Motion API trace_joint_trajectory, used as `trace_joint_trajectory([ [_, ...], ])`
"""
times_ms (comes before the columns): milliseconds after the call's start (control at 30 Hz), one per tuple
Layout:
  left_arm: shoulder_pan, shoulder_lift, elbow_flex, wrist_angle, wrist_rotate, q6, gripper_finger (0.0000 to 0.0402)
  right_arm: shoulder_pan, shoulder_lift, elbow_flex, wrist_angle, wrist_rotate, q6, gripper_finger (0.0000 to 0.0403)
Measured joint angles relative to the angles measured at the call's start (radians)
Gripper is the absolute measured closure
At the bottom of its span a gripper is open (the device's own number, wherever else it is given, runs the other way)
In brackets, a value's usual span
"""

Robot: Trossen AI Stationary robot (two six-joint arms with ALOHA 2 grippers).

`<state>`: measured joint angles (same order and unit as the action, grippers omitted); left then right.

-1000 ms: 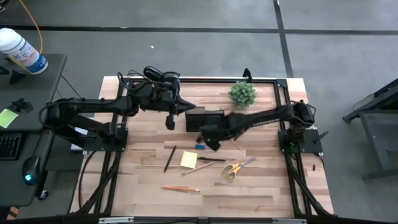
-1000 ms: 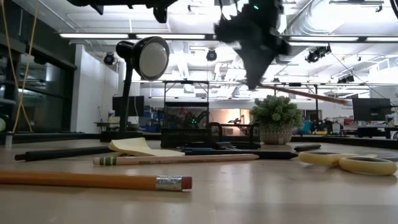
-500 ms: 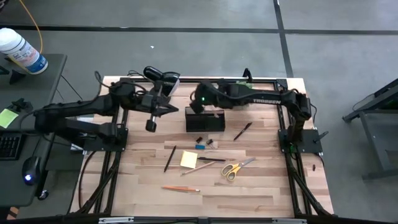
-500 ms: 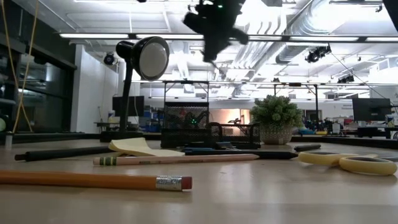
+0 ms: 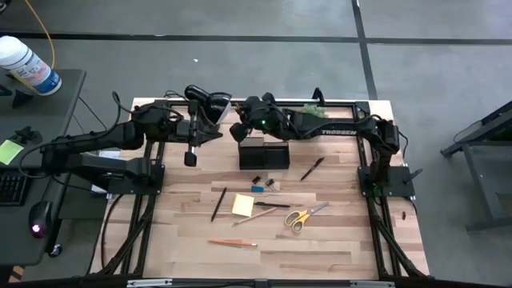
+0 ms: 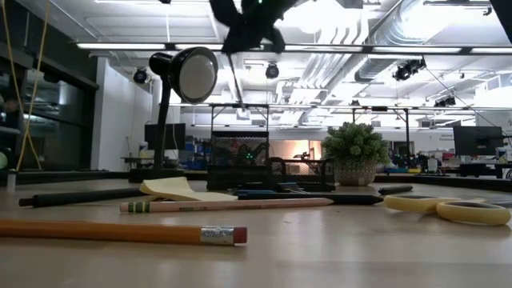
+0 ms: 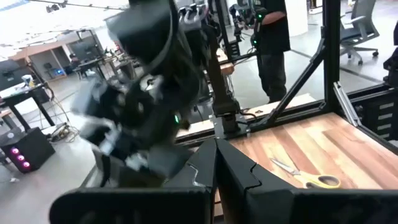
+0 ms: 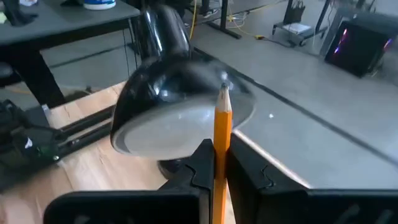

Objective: Pick and place office supplies into organizer
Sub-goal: Put the right orange pencil into the black desk organizer, then put the pink pencil into the black desk organizer

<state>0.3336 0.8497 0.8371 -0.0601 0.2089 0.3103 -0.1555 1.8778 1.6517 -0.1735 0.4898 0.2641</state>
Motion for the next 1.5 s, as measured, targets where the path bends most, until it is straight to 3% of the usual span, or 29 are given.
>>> trace_joint_trajectory([
  [133,0.000,0.000,0.000,-0.003,0.000,0.011,0.0401,0.009,0.002,-0.111,0.135,0.018,0.023,0.0383],
  [400,0.000,0.000,0.000,-0.003,0.000,0.030,0.0401,0.029,0.002,-0.247,0.242,0.042,0.112,0.0383],
  [633,0.000,0.001,0.000,-0.002,0.000,0.030,0.0401,0.030,0.002,-0.384,0.470,0.062,0.204,0.0383],
  [833,0.000,0.001,0.000,-0.001,-0.001,0.028,0.0401,0.026,0.002,-0.424,0.505,0.043,0.208,0.0382],
  [1200,0.000,0.001,0.000,0.001,-0.027,0.026,0.0401,0.003,0.001,-0.440,0.515,-0.124,0.201,0.0256],
  [1500,0.000,0.001,0.000,0.000,-0.027,0.026,0.0401,0.003,-0.024,-0.423,0.492,-0.224,0.209,0.0224],
])
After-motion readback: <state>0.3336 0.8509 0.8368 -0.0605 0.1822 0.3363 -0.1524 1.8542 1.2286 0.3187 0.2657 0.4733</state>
